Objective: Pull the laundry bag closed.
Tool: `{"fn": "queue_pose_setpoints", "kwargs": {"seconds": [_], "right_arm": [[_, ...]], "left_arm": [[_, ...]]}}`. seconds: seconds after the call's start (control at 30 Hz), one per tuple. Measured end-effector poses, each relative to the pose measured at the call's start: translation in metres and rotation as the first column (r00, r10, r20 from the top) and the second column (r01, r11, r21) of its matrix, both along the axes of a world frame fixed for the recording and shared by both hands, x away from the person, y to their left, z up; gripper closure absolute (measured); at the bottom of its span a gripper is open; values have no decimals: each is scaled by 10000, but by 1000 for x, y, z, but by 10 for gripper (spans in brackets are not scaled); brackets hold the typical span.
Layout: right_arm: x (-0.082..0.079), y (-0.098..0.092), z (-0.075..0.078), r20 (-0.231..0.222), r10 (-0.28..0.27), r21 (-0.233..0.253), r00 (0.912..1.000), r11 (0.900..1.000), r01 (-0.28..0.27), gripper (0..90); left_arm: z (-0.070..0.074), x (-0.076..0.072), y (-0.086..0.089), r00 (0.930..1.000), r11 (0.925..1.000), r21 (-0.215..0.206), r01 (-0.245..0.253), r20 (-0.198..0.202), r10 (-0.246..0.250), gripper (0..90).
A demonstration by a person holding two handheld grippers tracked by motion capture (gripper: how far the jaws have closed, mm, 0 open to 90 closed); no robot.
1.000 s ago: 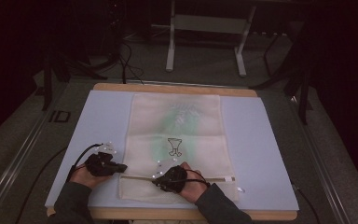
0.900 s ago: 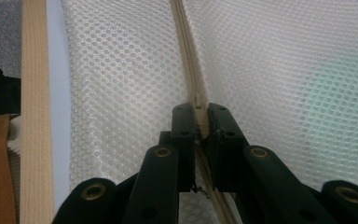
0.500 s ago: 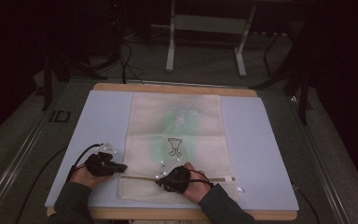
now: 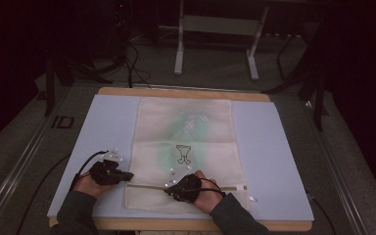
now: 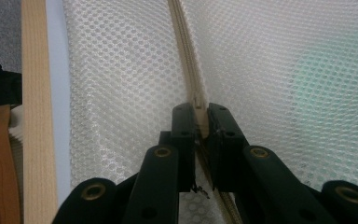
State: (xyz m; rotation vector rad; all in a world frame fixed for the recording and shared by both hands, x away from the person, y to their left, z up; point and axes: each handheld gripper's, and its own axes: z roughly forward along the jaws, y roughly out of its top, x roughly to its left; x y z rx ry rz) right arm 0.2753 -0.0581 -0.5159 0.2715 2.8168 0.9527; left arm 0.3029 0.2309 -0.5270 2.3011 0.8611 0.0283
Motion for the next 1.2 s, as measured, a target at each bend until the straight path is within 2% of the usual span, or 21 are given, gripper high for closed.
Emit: {"fn": "queue_pose_setpoints", "kwargs": {"seconds": [0.5, 0.6, 1.2], "right_arm": [[1, -8, 2, 16, -75, -57, 10000, 10000, 75, 822], [3, -12, 1, -164, -159, -38, 9997, 9999, 159, 822], [6, -33, 0, -307, -334, -68, 9990, 9994, 332, 822]], "left_arm": [[0, 0, 0, 10000, 10000, -12, -11, -1, 11, 900], [0, 0, 0, 10000, 10000, -8, -8, 4, 8, 900], [0, 0, 0, 10000, 10000, -16, -15, -1, 15, 900]]}}
